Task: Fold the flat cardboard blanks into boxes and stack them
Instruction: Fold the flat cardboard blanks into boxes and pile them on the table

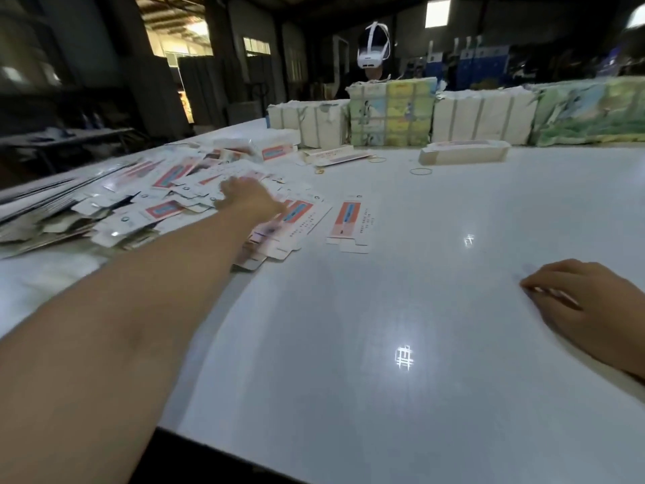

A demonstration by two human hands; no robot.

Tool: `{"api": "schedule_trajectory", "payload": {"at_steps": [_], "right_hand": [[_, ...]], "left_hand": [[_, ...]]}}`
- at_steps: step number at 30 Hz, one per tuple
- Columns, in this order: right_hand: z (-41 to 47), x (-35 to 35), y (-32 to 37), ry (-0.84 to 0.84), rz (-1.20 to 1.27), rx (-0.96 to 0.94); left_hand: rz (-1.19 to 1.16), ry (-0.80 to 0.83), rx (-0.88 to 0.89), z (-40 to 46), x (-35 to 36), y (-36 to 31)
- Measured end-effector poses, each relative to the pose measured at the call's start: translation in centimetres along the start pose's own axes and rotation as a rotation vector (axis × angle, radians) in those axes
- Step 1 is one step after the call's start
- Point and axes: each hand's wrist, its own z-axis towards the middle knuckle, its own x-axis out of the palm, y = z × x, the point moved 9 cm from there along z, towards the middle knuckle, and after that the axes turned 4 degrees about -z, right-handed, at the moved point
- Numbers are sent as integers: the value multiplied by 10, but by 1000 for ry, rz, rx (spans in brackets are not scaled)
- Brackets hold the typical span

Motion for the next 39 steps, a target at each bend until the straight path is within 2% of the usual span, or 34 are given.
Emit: {"api": "schedule_trajectory", "payload": {"at_steps": [2, 4, 8, 10, 12, 14, 16, 18, 20, 21, 22, 24, 25, 26, 28, 30, 32, 36, 39], "right_hand": [[1, 2, -1, 4, 8, 4], [2, 2, -2, 6, 20, 14], [0, -2, 3, -1, 19, 45], [-1, -5, 8, -7, 13, 41], [-2, -7, 11, 2, 9, 38], [-3, -7, 11, 19, 10, 61], [-4, -7, 13, 37, 11, 68], [-2, -5, 13, 56, -4, 68], [-1, -4, 13, 64, 7, 76], [-1, -6, 9, 44, 90, 128], [-1, -10, -1, 0, 291, 238], [-8, -18, -23, -138, 921, 514], [-14, -18, -32, -181, 1163, 624], [-19, -18, -37, -185, 1278, 693], [-25, -19, -38, -131, 1261, 737], [-26, -20, -30, -107, 1176, 673], [-27, -21, -26, -102, 1115, 644], [-22, -27, -12, -149, 1020, 539], [-21, -34, -3, -206, 940, 454]], "left_hand": [[118, 54, -91, 20, 4, 37], [123, 76, -124, 30, 9, 54], [-220, 117, -201, 46, 13, 65], [-317, 127, -224, 45, 10, 63], [-231, 52, -166, 41, -5, 50], [-78, -110, -73, 24, -32, 25], [-56, -216, 65, 1, -52, -10], [-228, -102, 237, -22, -48, -53], [-450, 102, 400, -61, -36, -99], [-525, 196, 477, -85, -28, -121], [-575, 295, 548, -110, -19, -141], [-597, 493, 646, -157, 5, -173], [-583, 581, 680, -179, 18, -184], [-563, 652, 704, -196, 31, -193], [-540, 731, 726, -220, 50, -201], [-530, 710, 748, -229, 61, -201], [-482, 562, 792, -229, 60, -196], [-151, 294, 989, -250, 58, -201], [-125, 183, 1033, -268, 53, -211]]}}
